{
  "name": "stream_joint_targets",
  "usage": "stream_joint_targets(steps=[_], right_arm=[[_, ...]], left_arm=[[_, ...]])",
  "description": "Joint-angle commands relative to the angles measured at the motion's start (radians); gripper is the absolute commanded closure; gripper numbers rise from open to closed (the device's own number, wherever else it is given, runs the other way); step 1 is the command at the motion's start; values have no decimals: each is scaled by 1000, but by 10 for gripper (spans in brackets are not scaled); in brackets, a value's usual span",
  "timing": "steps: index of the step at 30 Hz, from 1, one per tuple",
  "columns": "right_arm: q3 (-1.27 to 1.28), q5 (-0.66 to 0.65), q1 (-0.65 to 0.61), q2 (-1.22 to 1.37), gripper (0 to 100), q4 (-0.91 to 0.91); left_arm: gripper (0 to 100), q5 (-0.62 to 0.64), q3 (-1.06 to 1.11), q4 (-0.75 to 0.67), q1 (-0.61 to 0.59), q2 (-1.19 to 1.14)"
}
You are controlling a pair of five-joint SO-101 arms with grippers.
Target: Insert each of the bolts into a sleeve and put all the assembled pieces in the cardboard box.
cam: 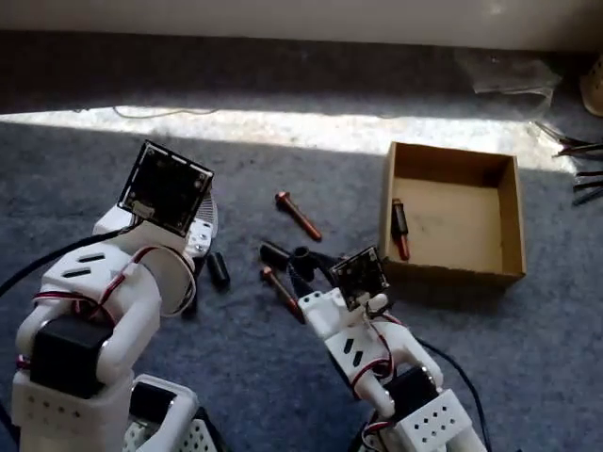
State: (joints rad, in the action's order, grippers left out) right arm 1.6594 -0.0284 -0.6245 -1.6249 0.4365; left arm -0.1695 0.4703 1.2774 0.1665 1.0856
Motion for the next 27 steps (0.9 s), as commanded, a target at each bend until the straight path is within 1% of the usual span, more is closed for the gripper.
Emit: stream_joint_targets(steps=[1, 6, 8, 11, 15, 19, 21, 24, 27], right_arm=[[-65, 28, 21, -12, 994, -35], [-133, 28, 16, -13, 994, -19], [-159, 26, 8, -13, 994, 25], [-196, 23, -21, -13, 994, 62], [-196, 6, -58, -85, 994, 61], [-176, -133, -64, -165, 994, -12], [-124, -153, -59, -200, 994, -45], [-70, -153, -59, -216, 994, -56], [-50, -153, -59, -214, 994, -56]], left_arm=[[990, 32, -56, -52, 22, 25], [990, 29, -50, -69, 136, 94], [990, 29, -48, -74, 160, 153], [990, 29, -38, -78, 166, 209], [990, 31, 48, -169, 168, 252], [990, 34, 130, -273, 168, 306], [990, 57, 168, -319, 170, 340], [990, 153, 240, -393, 168, 389], [990, 140, 298, -443, 168, 432]])
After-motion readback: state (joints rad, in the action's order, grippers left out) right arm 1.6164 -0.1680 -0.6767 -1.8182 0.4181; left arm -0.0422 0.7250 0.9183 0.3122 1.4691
